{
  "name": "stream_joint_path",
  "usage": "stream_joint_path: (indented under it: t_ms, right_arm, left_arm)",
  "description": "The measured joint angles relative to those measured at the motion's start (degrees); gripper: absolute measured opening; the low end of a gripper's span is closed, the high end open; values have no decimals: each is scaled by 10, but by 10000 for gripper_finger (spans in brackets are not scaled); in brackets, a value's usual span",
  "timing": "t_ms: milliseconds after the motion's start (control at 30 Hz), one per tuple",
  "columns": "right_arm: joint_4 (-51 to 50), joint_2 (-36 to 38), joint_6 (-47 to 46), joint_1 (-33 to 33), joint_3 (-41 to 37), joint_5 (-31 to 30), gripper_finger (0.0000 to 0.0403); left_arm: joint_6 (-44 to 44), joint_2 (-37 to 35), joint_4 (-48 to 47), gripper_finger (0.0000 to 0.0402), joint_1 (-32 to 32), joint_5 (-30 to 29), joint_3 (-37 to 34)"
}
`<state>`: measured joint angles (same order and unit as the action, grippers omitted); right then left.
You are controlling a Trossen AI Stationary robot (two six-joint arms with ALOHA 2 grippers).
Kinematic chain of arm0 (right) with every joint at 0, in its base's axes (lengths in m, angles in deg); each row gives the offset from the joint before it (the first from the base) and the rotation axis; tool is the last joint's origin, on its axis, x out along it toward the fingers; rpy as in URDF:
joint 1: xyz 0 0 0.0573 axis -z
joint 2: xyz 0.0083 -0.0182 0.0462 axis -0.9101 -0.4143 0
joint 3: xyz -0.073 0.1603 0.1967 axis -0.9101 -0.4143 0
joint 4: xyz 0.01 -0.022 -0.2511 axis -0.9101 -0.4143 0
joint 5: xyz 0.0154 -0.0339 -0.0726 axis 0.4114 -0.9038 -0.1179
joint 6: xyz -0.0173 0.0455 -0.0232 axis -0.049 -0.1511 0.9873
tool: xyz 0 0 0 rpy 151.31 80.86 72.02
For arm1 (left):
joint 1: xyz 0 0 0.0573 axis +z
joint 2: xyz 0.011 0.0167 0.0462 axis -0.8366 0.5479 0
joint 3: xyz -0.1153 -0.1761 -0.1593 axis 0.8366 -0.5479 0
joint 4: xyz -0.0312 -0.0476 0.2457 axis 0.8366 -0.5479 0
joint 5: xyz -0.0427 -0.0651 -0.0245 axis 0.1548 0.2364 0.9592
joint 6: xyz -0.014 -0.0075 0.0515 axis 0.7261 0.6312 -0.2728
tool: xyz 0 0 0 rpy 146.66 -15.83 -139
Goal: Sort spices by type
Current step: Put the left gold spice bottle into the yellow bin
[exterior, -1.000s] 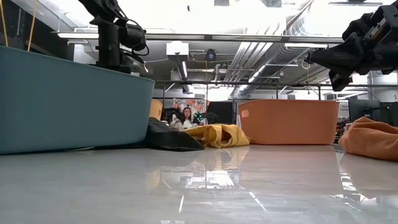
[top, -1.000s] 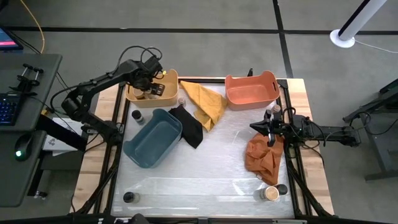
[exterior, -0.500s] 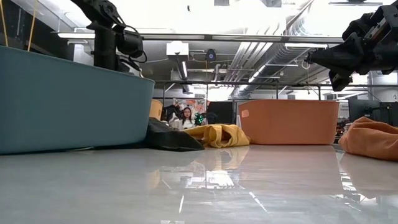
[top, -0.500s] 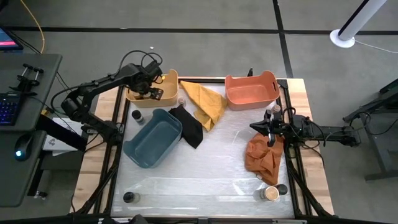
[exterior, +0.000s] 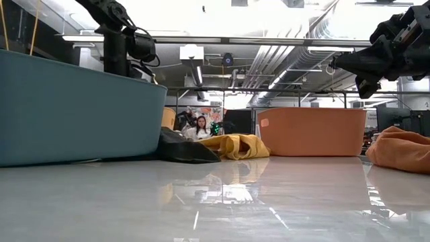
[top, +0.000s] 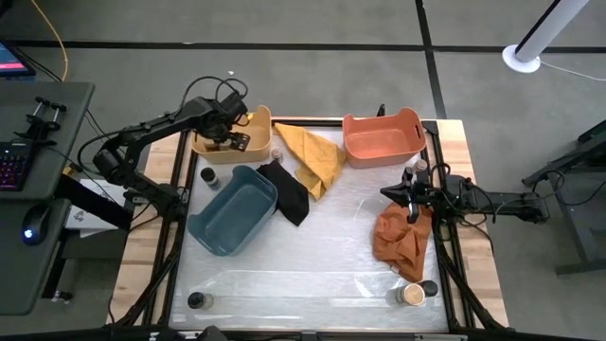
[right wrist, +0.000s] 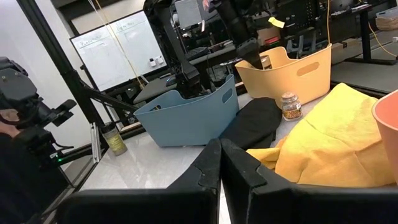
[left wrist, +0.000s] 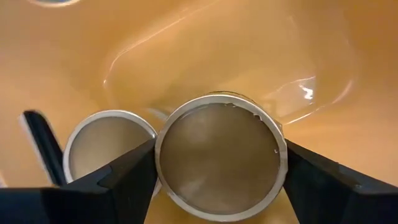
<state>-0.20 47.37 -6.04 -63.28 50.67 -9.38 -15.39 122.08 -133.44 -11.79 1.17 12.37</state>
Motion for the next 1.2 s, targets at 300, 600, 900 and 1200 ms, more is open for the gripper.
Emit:
stream_joint_path:
  t_ms: [300, 600, 900, 1200]
  right_arm:
    - [0, 0, 0, 0, 0, 0, 3]
    - [0, 0, 0, 0, 0, 0, 3]
    - [0, 0, 0, 0, 0, 0, 3]
    - [0, 0, 0, 0, 0, 0, 3]
  left_arm:
    - [-23, 2, 0, 309, 0, 22, -1]
    - [-27, 1, -9, 310, 0, 12, -1]
    - [-47, 0, -15, 310, 0, 10, -1]
    - [-50, -9, -51, 310, 0, -8, 41]
